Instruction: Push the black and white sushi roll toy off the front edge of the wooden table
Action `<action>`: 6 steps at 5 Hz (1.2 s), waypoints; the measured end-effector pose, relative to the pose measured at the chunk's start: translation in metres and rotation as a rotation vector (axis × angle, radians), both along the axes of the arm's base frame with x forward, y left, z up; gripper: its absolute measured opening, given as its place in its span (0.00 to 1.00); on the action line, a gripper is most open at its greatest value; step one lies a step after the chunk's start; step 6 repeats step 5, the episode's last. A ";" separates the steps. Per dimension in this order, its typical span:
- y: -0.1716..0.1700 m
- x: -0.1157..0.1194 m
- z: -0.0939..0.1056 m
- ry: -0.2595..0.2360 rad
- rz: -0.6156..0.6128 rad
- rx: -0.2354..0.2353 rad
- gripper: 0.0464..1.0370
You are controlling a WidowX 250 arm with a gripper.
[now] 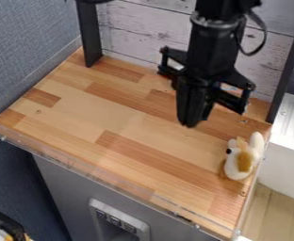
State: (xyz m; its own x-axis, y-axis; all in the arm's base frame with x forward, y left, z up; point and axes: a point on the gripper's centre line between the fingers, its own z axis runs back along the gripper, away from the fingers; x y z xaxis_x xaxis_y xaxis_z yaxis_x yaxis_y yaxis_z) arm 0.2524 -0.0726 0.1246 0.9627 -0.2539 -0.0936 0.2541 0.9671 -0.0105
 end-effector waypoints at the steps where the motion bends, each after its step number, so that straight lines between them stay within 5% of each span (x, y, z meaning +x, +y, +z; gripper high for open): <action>1: 0.025 0.016 0.009 -0.029 0.061 -0.004 0.01; 4: 0.150 0.079 0.012 -0.010 0.422 -0.008 0.01; 5: 0.192 0.100 0.010 0.003 0.413 -0.013 0.01; 6: 0.192 0.100 0.010 0.003 0.413 -0.013 0.01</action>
